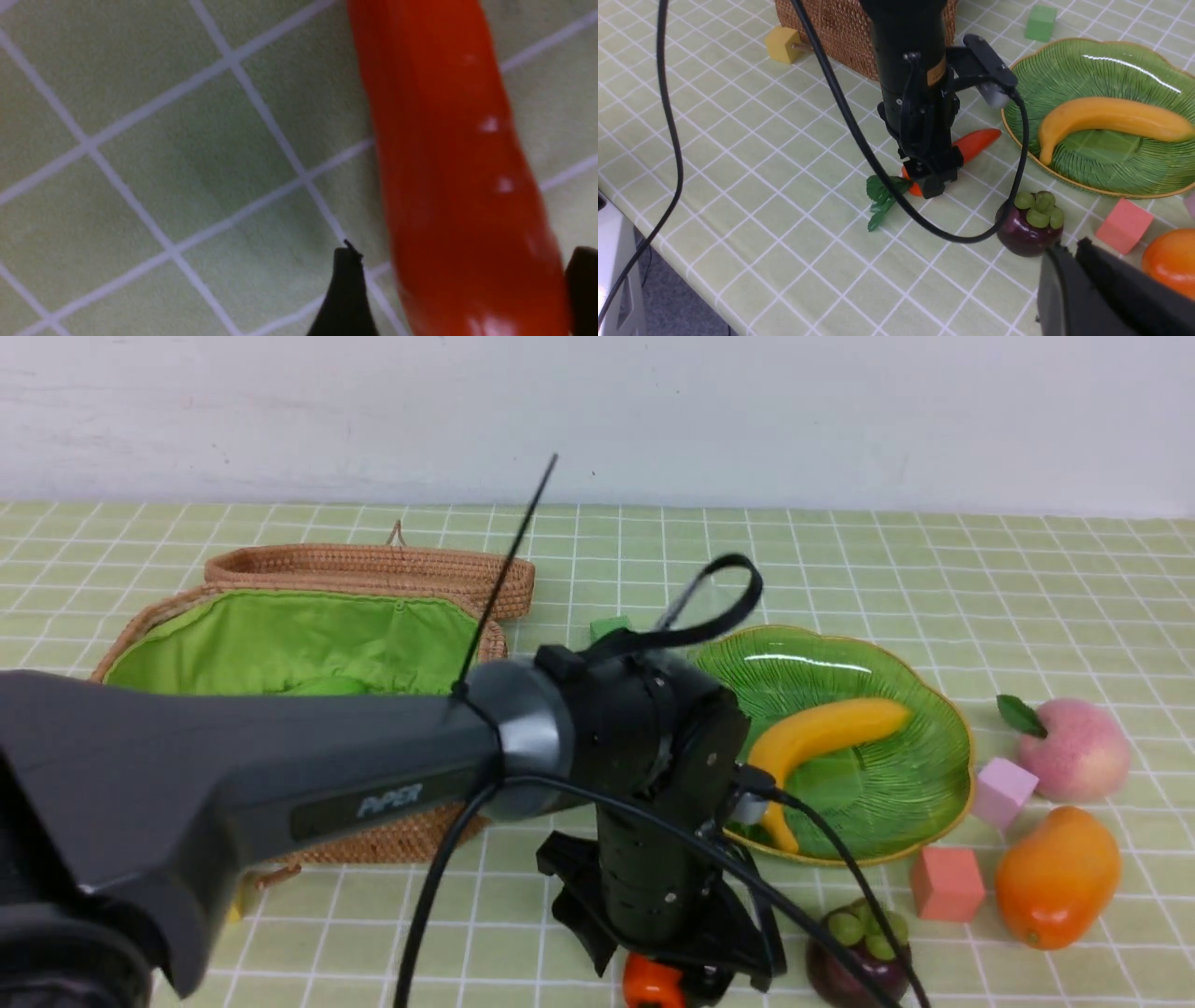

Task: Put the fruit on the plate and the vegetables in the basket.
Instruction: Use the left arm to grab a carrot and put it into the left basket

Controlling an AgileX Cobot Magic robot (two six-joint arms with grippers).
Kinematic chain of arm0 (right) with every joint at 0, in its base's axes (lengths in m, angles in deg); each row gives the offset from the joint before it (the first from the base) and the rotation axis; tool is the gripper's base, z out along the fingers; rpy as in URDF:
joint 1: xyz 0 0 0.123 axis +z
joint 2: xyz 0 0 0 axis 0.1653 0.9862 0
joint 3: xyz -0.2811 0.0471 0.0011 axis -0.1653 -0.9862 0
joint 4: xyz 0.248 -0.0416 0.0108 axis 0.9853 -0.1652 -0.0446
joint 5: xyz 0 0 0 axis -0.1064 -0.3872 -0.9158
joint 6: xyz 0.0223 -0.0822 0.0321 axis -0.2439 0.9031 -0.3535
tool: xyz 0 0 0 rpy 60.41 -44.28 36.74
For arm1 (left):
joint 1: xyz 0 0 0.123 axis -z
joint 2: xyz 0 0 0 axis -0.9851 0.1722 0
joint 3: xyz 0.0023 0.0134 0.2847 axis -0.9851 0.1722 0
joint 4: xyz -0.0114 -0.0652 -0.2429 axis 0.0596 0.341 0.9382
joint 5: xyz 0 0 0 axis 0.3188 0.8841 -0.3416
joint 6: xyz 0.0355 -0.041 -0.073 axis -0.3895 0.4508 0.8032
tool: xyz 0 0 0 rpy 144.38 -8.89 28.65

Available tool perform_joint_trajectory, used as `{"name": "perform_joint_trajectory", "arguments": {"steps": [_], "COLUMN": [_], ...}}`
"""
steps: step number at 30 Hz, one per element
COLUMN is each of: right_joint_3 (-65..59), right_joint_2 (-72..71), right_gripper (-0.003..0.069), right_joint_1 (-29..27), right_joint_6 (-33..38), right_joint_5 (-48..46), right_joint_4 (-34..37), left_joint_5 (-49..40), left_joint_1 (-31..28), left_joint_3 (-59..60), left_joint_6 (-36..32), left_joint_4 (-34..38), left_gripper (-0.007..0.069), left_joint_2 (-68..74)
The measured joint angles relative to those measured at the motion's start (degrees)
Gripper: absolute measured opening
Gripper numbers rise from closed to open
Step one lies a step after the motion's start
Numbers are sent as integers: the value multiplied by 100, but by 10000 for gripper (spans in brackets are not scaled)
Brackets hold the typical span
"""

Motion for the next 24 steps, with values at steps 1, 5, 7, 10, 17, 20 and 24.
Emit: {"name": "perform_joint_trajectory", "arguments": {"steps": [1,5,7,10,17,20,24], "right_joint_3": [0,0,0,0,0,0,0], "right_joint_2": [0,0,0,0,0,0,0], "right_gripper": [42,42,42,42,49,52,52], "right_joint_1": [0,0,0,0,0,0,0], "right_joint_6": [0,0,0,0,0,0,175], "right_joint_5": [0,0,0,0,34,95,318], "right_joint_4": [0,0,0,0,5,28,153], "left_joint_5": [-7,-96,-237,-423,-1220,-1401,-1472], "left_joint_1": [0,0,0,0,0,0,0], "left_joint_3": [0,0,0,0,0,0,0], "left_joint_6": [0,0,0,0,2,2,-3], "left_joint_4": [-66,-66,-66,-66,-66,-123,-343], "left_gripper": [484,394,396,396,396,396,396], "left_joint_2": [33,51,51,31,-637,-1150,-1850]}}
